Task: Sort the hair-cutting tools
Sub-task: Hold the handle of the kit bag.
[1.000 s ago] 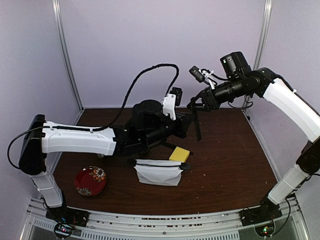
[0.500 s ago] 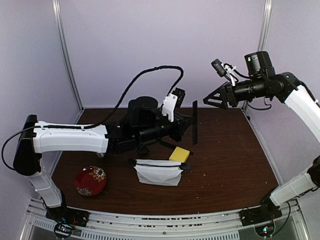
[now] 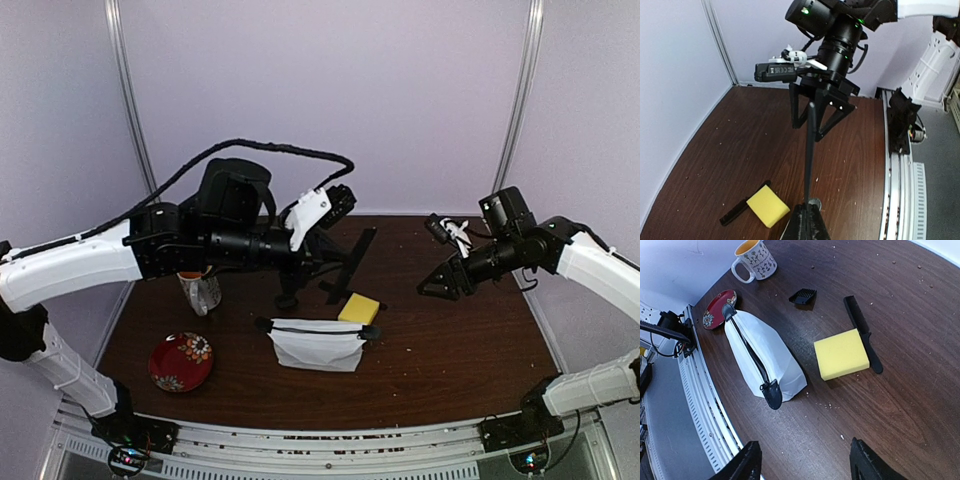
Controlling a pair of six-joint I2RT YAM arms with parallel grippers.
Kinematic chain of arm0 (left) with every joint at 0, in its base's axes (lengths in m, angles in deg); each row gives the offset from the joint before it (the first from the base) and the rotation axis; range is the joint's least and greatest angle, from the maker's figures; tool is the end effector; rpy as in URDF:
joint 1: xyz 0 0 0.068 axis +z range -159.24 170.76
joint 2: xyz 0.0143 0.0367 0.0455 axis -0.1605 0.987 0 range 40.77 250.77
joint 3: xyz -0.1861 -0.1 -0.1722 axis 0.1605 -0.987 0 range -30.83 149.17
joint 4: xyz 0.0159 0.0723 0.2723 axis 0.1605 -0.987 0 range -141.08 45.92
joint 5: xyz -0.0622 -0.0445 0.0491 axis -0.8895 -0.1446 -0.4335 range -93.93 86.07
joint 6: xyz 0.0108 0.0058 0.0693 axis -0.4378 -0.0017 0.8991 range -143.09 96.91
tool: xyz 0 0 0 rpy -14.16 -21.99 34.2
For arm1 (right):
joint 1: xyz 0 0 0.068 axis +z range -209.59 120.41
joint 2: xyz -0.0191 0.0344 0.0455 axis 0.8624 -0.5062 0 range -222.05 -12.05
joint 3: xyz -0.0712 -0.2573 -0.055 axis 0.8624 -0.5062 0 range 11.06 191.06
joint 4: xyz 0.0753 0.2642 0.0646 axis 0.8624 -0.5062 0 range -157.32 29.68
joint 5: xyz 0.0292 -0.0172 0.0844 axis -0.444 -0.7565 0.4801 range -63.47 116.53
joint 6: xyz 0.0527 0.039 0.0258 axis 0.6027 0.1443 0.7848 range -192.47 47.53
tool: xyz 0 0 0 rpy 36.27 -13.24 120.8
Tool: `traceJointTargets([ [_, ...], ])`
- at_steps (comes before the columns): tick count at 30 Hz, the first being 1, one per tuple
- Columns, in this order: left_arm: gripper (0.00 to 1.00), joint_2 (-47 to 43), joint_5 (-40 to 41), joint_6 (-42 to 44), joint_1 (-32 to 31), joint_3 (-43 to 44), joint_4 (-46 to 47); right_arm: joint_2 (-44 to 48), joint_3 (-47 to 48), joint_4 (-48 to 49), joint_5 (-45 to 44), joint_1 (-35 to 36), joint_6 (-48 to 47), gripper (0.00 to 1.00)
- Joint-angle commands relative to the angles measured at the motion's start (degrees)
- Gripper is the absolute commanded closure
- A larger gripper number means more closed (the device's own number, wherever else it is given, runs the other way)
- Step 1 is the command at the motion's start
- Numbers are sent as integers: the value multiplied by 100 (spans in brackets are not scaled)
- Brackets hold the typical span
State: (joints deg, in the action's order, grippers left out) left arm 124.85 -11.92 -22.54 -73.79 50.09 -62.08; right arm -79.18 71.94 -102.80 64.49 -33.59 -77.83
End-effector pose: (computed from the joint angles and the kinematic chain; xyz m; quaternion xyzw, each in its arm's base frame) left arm 0.1581 -0.3510 0.3738 0.4760 0.6724 -0.3476 0.4478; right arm 0.2257 0.1495 0.2974 -0.3495 0.8211 0.3591 0.2734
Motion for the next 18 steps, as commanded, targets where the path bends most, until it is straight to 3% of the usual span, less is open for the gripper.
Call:
traceJointTargets([
  [1, 100, -342, -86, 822, 22, 257, -1521, 225, -537, 726, 314, -16, 374, 38],
  [5, 100, -676, 231, 1027, 22, 58, -1881, 190, -1009, 1227, 587, 1, 719, 39],
  [9, 100, -838, 283, 1176, 22, -125, -2020, -246, -1015, 1287, 1017, 64, 683, 47],
  [14, 100, -617, 90, 1182, 26, -111, -2054, -1581, 113, -385, 1366, 271, -607, 56],
  [18, 100, -306, -19, 1178, 22, -19, -2053, -2210, 268, -380, 1758, 334, -525, 56],
])
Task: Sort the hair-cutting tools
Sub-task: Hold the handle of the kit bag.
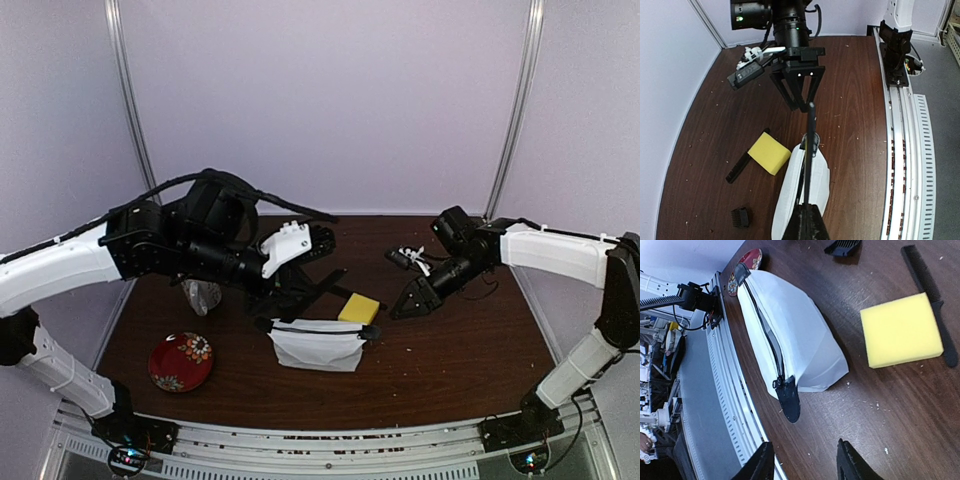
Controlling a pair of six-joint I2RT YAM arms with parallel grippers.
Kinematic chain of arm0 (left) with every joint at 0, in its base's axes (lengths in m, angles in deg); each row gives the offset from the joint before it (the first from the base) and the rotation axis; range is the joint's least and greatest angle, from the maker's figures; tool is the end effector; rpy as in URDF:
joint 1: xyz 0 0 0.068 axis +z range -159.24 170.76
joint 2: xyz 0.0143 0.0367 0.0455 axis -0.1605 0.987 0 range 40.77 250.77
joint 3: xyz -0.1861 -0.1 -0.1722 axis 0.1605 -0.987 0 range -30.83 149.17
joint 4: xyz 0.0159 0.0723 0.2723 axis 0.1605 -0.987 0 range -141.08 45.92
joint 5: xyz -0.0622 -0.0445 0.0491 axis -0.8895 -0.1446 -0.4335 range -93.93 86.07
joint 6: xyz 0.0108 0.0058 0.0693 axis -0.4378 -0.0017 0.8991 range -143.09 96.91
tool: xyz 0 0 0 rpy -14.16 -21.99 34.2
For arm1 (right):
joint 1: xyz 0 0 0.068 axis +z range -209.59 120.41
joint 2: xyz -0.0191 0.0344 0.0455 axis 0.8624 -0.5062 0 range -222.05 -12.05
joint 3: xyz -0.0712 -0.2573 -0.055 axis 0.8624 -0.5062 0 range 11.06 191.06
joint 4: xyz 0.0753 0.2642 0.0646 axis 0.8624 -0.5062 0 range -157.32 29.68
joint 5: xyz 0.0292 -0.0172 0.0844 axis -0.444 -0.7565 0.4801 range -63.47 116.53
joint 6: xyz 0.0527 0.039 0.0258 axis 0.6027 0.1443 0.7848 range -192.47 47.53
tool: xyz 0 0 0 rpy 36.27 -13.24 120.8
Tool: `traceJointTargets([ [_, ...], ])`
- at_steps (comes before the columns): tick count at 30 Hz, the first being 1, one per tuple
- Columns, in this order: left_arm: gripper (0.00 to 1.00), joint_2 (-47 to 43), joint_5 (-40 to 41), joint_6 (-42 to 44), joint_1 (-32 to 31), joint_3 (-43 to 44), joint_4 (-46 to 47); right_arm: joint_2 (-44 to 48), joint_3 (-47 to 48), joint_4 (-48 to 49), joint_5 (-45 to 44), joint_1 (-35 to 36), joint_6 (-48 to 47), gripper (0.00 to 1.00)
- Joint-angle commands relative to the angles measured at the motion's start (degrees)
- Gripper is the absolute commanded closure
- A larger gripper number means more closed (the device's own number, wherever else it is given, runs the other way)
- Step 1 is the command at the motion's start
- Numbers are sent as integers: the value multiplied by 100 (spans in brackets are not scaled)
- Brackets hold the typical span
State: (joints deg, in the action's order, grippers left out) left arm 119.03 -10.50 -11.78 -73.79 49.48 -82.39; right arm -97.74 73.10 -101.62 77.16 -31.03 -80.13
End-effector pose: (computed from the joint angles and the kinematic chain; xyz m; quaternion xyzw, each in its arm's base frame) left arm 0.1388 -0.3070 0.3637 0.5679 0.6865 -0.2479 0.3805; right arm 0.2561 0.1901 0.2242 -0.3624 0.8099 0.4460 0.1171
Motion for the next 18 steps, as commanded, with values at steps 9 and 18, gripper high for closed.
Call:
traceJointTargets([
  [9, 100, 640, -205, 45, 22, 245, -10, -1116, 431, -762, 1027, 429, -475, 62],
  [18, 100, 864, -440, 415, 59, 393, 137, -1414, 605, -693, 1251, 504, -259, 67],
])
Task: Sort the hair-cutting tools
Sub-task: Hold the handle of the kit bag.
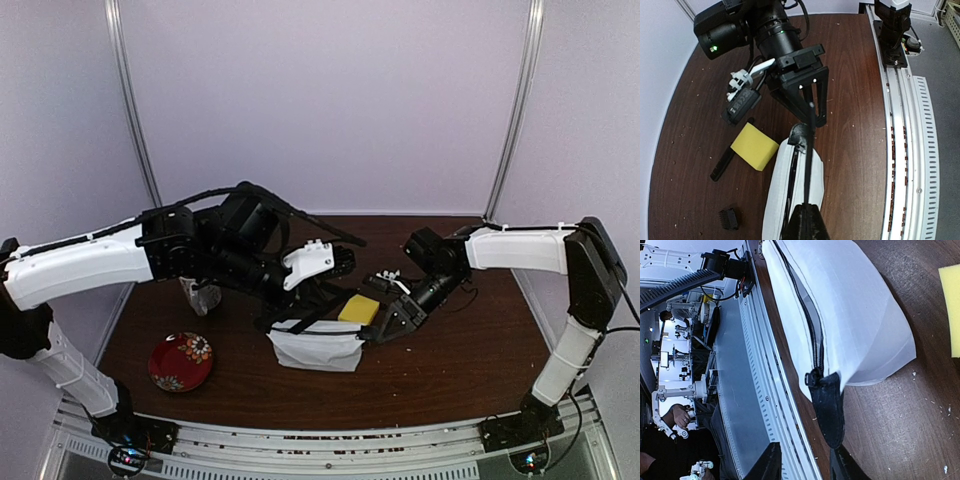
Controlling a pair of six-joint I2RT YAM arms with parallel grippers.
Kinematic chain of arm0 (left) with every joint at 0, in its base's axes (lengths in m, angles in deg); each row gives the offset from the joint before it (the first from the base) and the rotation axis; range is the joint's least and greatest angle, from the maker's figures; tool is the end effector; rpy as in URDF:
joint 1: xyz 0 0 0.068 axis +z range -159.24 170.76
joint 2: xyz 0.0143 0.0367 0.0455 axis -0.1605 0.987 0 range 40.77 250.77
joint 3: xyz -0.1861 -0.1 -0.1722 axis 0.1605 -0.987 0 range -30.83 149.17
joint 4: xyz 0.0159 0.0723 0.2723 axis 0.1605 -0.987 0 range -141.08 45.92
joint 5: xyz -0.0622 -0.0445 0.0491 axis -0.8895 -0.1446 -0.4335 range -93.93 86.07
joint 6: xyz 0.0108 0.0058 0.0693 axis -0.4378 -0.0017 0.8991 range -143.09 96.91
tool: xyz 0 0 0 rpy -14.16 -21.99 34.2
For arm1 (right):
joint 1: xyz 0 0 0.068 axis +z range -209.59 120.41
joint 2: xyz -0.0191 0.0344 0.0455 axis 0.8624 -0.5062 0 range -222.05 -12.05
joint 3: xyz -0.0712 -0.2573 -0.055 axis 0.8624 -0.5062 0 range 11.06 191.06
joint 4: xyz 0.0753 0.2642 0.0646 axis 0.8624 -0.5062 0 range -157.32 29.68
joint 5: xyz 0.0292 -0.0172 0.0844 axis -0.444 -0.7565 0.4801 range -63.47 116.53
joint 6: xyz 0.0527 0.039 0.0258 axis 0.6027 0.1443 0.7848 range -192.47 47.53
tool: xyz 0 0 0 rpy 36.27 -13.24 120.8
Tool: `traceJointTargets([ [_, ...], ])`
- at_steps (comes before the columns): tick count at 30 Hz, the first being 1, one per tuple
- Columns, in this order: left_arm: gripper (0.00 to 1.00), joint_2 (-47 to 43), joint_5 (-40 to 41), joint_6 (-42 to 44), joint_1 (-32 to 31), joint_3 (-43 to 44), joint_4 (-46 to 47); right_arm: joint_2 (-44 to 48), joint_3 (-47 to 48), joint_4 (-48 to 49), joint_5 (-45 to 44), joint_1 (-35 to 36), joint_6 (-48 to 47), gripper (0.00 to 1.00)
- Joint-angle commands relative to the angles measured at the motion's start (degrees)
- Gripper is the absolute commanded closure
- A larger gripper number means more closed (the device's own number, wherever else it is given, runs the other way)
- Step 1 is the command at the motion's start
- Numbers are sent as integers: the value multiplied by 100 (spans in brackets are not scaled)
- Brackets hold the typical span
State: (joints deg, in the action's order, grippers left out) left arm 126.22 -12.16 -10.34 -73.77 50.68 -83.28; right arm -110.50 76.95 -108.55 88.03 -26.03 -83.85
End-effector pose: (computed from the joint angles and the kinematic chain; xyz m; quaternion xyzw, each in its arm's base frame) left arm 0.1496 -0.3332 0.3284 0.5938 0.6970 -0.2324 0.3281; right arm 0.2491 0.2260 0.1811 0.3653 -0.7759 -0.5134 0.0303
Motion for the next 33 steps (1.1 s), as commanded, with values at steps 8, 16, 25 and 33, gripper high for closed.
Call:
traceJointTargets([
  [8, 100, 596, -549, 625, 178, 771, 54, 17, 212, -14, -562, -3, 361, 64],
  [16, 100, 768, -664, 638, 178, 814, 57, -218, 264, -17, -103, 1, 363, 45],
  [25, 100, 1032, -818, 868, 258, 939, 67, -533, 539, -382, 539, -4, 3, 96],
  [33, 100, 1342, -1100, 1126, 362, 1002, 469, -225, 381, -211, 368, -16, 126, 100],
])
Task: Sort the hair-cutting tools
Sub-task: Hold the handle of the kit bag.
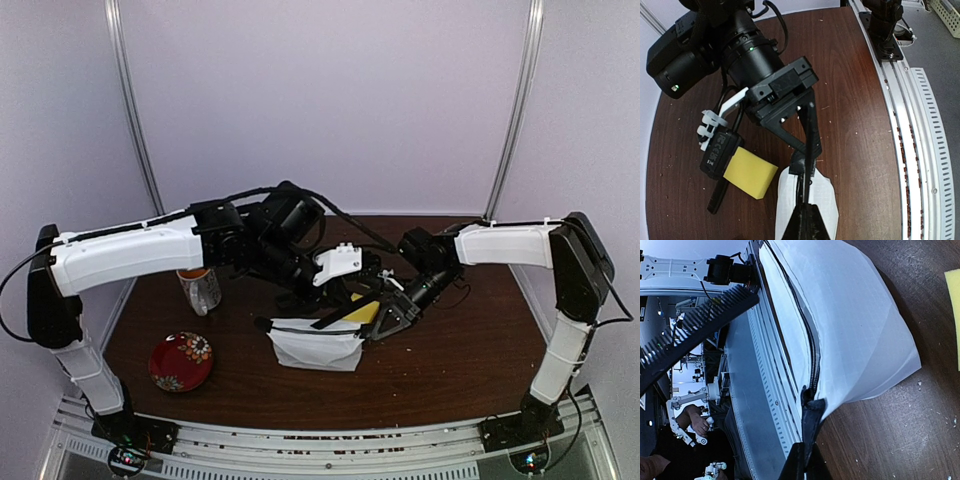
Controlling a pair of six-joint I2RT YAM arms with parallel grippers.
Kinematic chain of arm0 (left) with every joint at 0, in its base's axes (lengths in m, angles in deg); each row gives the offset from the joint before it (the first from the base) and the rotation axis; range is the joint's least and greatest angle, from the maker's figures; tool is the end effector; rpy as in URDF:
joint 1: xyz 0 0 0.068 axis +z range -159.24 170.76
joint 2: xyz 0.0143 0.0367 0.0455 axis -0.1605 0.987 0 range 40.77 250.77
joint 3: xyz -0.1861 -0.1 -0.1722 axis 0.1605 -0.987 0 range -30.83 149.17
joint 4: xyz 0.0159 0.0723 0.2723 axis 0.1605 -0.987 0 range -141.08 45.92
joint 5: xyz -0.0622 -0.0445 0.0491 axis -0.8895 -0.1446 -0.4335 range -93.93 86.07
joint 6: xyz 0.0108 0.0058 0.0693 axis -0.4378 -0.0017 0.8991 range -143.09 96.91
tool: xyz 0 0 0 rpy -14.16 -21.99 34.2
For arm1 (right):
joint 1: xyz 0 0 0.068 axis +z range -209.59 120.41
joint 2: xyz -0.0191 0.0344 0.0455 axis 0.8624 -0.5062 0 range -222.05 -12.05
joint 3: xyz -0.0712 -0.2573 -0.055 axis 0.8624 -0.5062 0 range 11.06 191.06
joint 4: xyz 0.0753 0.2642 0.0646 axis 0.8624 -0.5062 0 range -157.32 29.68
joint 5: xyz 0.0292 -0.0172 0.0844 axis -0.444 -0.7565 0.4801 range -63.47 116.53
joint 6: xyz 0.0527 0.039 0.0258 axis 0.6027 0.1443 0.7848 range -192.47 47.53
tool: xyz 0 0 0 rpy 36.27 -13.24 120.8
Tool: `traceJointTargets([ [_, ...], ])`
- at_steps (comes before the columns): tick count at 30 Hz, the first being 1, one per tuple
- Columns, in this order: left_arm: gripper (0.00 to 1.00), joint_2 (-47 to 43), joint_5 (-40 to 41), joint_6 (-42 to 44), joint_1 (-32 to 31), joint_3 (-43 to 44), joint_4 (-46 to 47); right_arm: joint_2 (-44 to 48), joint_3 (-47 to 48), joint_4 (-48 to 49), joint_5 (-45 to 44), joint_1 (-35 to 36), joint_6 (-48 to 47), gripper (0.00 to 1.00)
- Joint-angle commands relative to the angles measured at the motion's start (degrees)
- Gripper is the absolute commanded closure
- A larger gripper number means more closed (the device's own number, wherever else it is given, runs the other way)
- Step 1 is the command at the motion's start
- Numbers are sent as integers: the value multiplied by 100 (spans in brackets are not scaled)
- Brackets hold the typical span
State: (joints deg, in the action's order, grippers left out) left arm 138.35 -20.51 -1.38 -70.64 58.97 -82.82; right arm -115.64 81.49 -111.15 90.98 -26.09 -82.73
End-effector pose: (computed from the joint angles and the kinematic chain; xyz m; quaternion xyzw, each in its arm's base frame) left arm 0.1849 -0.3734 0.3046 0.6497 0.6523 -0.2504 0.2993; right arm 0.2622 0.2358 0.1757 0.3408 -0.7736 -0.5305 0.0638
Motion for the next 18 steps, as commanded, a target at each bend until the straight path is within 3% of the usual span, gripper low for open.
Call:
traceJointTargets([
  [1, 100, 164, -319, 243, 45, 166, 496, 280, -82, 36, 72, -10, 16, 100],
  [18, 100, 525, -542, 430, 189, 50, 754, 366, -52, -176, -47, -27, -213, 100],
])
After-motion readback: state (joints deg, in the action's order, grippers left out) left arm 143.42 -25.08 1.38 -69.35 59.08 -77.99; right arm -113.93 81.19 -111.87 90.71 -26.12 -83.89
